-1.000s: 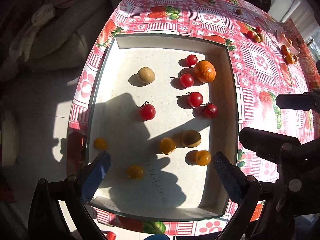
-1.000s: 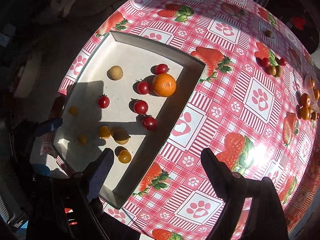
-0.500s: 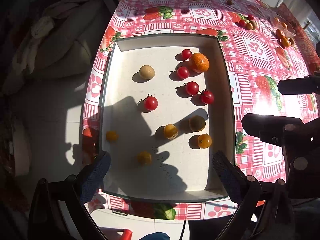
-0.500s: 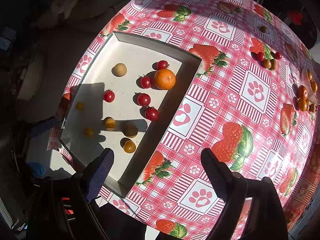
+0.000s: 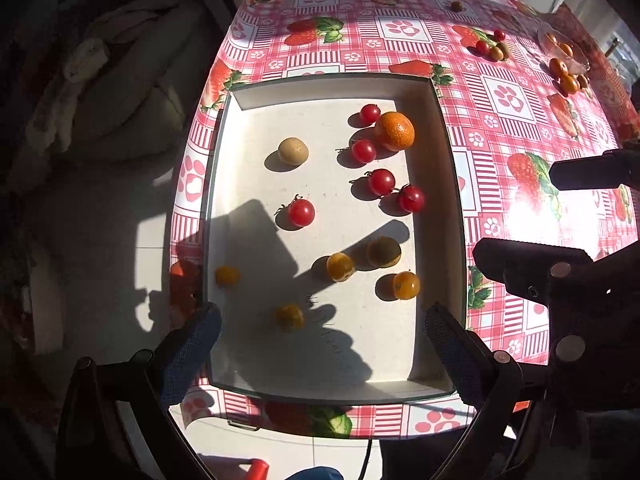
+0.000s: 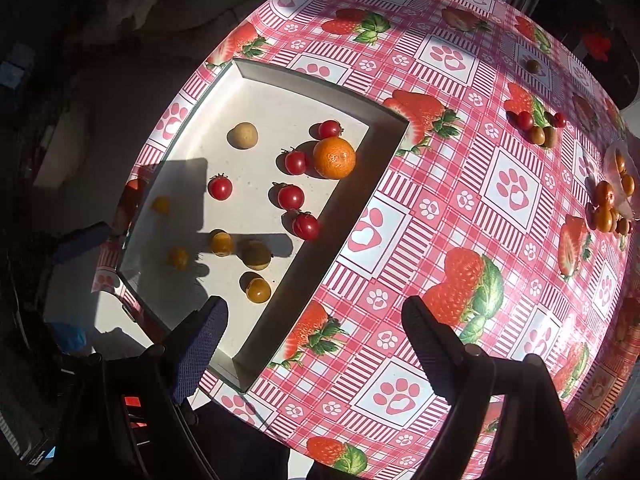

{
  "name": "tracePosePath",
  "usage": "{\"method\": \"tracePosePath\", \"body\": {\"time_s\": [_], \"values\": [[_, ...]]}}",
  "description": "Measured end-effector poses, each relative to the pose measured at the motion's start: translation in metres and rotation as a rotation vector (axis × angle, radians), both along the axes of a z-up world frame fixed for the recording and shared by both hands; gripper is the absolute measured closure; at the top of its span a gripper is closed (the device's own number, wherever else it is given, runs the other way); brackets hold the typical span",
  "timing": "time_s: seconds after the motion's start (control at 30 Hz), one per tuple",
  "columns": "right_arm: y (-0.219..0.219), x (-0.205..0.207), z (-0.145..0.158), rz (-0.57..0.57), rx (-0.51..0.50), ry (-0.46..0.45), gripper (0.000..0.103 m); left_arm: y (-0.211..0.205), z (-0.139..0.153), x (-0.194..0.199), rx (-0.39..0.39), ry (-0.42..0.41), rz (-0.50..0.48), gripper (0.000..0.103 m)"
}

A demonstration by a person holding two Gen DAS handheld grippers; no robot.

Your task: Organize fruits

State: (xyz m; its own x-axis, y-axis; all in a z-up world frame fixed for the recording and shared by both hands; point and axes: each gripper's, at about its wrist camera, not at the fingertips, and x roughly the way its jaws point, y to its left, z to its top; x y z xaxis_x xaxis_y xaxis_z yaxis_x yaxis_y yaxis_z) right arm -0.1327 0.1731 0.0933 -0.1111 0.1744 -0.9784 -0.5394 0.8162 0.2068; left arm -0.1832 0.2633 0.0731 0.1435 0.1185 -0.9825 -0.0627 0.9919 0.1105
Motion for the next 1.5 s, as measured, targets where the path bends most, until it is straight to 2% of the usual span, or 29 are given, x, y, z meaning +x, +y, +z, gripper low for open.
{"method": "tracePosePath", "body": {"time_s": [0.57,1.5], "values": [[0.0001,0.0025,0.0007,-0.017,0.008,0.001,0.012,-0.0077,0.0036,0.0027,0.043,0.006,-0.028,0.001],[0.0022,0.0007,-0.0058,-0.023,-0.009,0.018,0.012,-0.0102,-0.0002,0.0041,0.026,0.028,-0.049,0.001]]}}
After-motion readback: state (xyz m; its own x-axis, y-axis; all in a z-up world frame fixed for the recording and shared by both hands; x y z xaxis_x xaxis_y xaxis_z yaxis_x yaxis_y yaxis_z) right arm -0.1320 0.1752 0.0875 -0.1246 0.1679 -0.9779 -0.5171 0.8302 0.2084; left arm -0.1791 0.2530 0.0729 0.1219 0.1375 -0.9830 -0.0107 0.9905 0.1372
